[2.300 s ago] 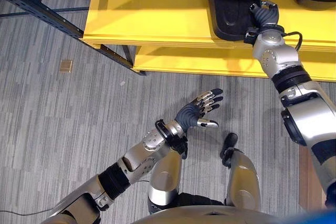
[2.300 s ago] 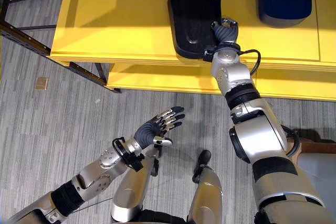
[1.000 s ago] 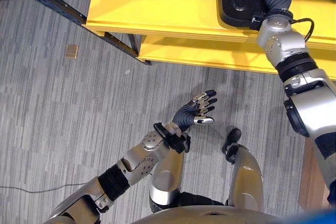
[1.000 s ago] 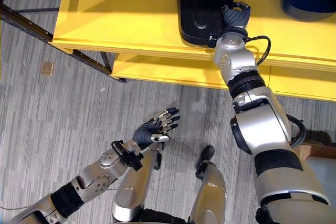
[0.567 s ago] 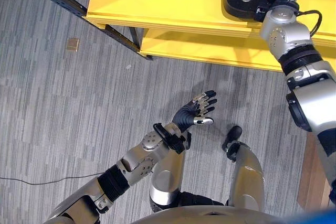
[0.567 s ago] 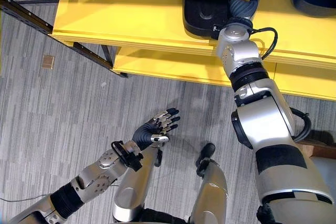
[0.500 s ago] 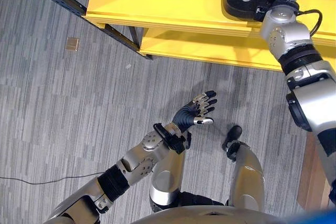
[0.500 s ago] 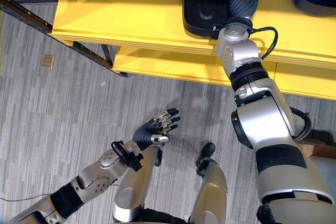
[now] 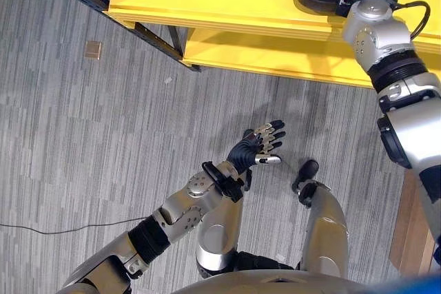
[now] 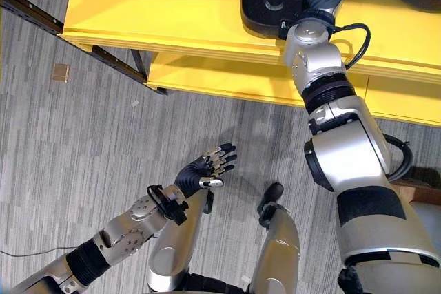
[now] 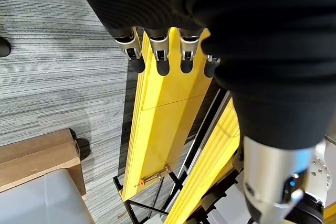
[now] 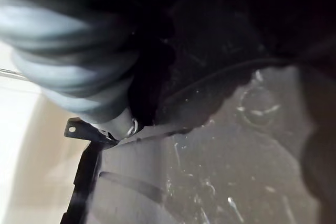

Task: Move parts from the plastic box to the shelf.

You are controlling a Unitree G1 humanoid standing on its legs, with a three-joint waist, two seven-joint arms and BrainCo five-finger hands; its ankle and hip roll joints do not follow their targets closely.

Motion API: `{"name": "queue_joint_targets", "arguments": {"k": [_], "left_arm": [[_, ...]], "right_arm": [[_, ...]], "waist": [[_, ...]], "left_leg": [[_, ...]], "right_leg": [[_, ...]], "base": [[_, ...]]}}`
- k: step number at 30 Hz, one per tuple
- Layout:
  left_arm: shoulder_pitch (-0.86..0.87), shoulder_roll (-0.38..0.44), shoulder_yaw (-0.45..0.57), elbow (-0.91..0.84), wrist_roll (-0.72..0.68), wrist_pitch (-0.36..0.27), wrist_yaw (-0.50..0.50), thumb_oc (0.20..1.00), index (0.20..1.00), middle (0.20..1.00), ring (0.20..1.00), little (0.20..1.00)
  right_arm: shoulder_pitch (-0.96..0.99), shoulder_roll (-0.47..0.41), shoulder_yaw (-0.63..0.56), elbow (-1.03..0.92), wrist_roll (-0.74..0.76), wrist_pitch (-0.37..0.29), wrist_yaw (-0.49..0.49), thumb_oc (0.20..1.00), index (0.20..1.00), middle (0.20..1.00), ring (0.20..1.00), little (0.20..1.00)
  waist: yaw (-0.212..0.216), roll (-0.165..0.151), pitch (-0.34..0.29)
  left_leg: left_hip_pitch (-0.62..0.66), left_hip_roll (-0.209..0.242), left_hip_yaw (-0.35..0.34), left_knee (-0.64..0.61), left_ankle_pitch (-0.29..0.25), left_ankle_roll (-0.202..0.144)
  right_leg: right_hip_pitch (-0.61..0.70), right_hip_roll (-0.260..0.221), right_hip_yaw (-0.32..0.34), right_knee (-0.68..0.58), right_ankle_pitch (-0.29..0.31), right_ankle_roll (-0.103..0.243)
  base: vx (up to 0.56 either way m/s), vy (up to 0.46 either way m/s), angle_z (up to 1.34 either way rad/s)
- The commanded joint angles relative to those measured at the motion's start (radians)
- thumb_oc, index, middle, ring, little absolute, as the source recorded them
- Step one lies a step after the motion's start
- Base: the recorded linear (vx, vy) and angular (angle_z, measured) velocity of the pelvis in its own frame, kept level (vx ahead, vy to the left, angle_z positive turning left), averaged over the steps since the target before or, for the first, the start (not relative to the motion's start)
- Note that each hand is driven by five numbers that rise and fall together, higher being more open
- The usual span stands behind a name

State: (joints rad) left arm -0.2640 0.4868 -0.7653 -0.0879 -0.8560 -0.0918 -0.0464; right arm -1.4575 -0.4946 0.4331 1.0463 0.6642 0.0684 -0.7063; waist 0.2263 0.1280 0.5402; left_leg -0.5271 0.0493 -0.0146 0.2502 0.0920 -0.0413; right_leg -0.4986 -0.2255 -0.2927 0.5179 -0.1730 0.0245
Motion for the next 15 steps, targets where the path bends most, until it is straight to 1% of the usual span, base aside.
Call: {"name": "queue_joint_targets", "arguments": {"k": [1,5,6,8,10,14,15], "left_arm": [[0.034,0.013,-0.005,-0.089,-0.025,-0.015,-0.034,1.0,1.0,1.0,1.0,1.0],[0.038,0.016,-0.006,-0.091,-0.02,-0.022,-0.041,1.0,1.0,1.0,1.0,1.0],[0.039,0.013,-0.003,-0.092,-0.053,-0.027,-0.047,1.0,1.0,1.0,1.0,1.0],[0.035,0.013,0.001,-0.094,-0.066,-0.021,-0.053,1.0,1.0,1.0,1.0,1.0],[0.03,0.015,0.003,-0.099,-0.041,-0.01,-0.06,1.0,1.0,1.0,1.0,1.0],[0.032,0.021,-0.003,-0.104,-0.05,-0.016,-0.057,1.0,1.0,1.0,1.0,1.0],[0.03,0.021,-0.003,-0.103,-0.057,-0.01,-0.058,1.0,1.0,1.0,1.0,1.0]], "right_arm": [[-0.037,-0.05,0.028,-0.031,0.058,-0.035,-0.002,0.2,0.2,0.2,0.2,0.2],[-0.039,-0.058,0.029,-0.024,0.057,-0.031,0.019,0.2,0.2,0.2,0.2,0.2],[-0.038,-0.057,0.029,-0.025,0.048,-0.033,0.017,0.2,0.2,0.2,0.2,0.2],[-0.037,-0.058,0.029,-0.026,0.049,-0.037,0.015,0.2,0.2,0.2,0.2,0.2],[-0.04,-0.058,0.03,-0.027,0.042,-0.036,0.01,0.2,0.2,0.2,0.2,0.2],[-0.047,-0.056,0.034,-0.03,0.046,-0.024,0.011,0.2,0.2,0.2,0.2,0.2],[-0.049,-0.054,0.035,-0.029,0.051,-0.02,0.006,0.507,0.507,0.507,0.507,0.507]], "waist": [[0.022,-0.006,-0.02],[0.02,0.003,-0.02],[0.02,0.008,-0.02],[0.02,0.009,-0.02],[0.022,0.008,-0.02],[0.022,0.01,-0.02],[0.022,0.01,-0.02]], "left_leg": [[-0.033,-0.015,0.04,0.059,-0.064,0.028],[-0.047,-0.016,0.046,0.077,-0.069,0.027],[-0.046,-0.019,0.049,0.077,-0.072,0.03],[-0.048,-0.02,0.051,0.077,-0.074,0.032],[-0.05,-0.019,0.053,0.079,-0.074,0.031],[-0.053,-0.02,0.052,0.084,-0.077,0.033],[-0.054,-0.021,0.051,0.085,-0.077,0.034]], "right_leg": [[0.011,0.015,-0.006,0.034,0.037,0.018],[-0.002,0.012,-0.003,0.051,0.03,0.014],[-0.003,0.011,-0.002,0.053,0.029,0.014],[-0.005,0.01,-0.003,0.054,0.029,0.016],[-0.006,0.009,-0.008,0.057,0.027,0.017],[-0.009,0.009,-0.007,0.061,0.025,0.016],[-0.01,0.009,-0.007,0.061,0.026,0.016]], "base": [[0.0,0.0,0.0],[0.0,0.009,0.0],[0.0,0.0,0.0],[0.0,0.0,0.0],[-0.01,-0.014,0.02],[0.0,-0.002,0.03],[0.0,0.0,0.0]]}}
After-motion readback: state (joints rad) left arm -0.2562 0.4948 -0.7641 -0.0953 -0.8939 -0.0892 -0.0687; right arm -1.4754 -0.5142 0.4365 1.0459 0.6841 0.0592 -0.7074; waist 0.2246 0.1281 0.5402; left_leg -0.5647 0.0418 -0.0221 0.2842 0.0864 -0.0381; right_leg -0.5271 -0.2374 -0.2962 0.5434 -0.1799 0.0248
